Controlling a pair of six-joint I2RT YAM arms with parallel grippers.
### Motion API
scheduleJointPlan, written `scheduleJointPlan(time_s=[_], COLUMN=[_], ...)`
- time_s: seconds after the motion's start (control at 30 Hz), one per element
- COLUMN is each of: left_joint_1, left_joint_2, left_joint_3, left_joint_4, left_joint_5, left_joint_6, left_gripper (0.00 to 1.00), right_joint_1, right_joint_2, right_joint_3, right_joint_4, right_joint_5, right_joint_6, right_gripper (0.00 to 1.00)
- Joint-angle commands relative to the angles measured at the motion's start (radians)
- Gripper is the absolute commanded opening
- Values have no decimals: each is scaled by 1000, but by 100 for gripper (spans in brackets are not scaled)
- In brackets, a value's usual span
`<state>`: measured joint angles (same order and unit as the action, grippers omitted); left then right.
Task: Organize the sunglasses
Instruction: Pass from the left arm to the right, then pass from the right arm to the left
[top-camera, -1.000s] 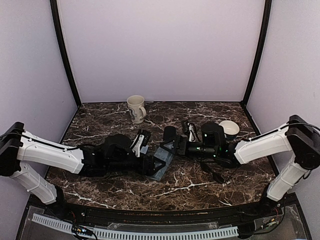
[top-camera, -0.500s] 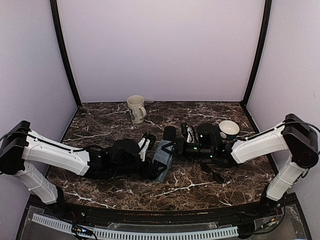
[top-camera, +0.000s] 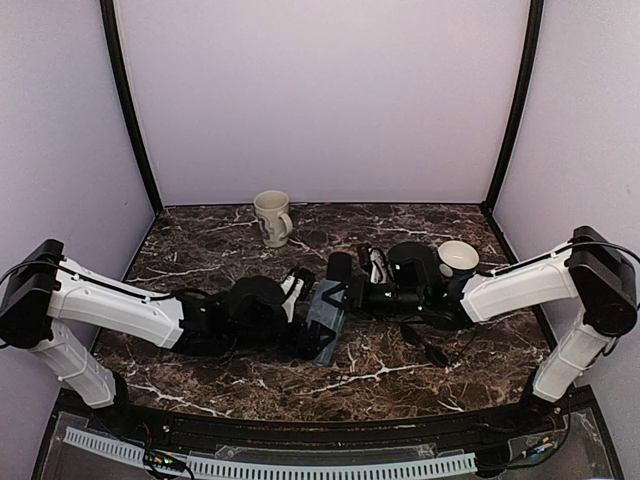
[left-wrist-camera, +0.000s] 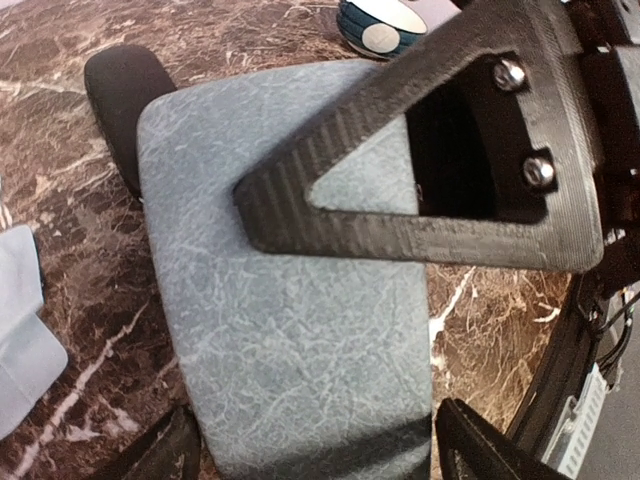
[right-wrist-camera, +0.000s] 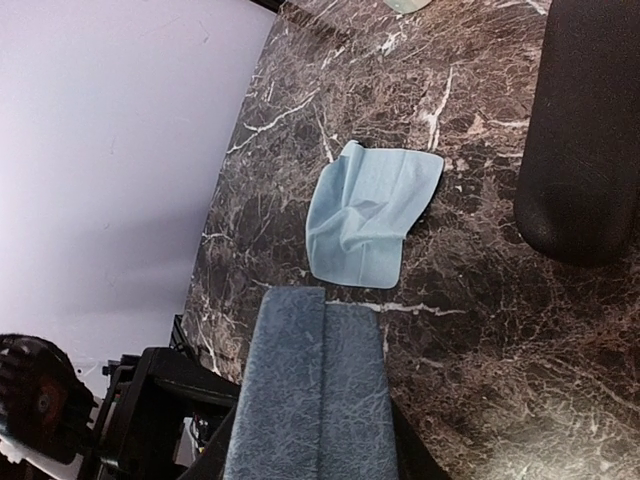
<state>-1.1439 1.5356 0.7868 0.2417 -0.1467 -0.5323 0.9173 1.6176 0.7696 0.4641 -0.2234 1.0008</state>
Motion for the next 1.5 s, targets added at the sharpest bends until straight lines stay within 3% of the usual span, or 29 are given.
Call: scheduleJointPlan(time_s=[0.0,0.53,1.13,1.47], left_joint_1=[-7,-2,19,27], left_joint_2=[6,98,100,94], left_joint_3=[46,120,118,101], left_joint_4=[-31,-113,-119,-93], left_joint_5=[-5,66,128,153], left_joint_6=[-5,-69,-92,-99], left_gripper=[87,96,95,70], right_joint_1=[12,35,51,54], right_joint_2=[-16,-50,-32,-32], right_joint_3=[42,93,138,145], right_joint_4=[-61,-161,-241,-249], right_joint_5=[24,60,88,97], right_joint_6=[-78,-148,-207,-215], right_gripper=[30,29,29,29])
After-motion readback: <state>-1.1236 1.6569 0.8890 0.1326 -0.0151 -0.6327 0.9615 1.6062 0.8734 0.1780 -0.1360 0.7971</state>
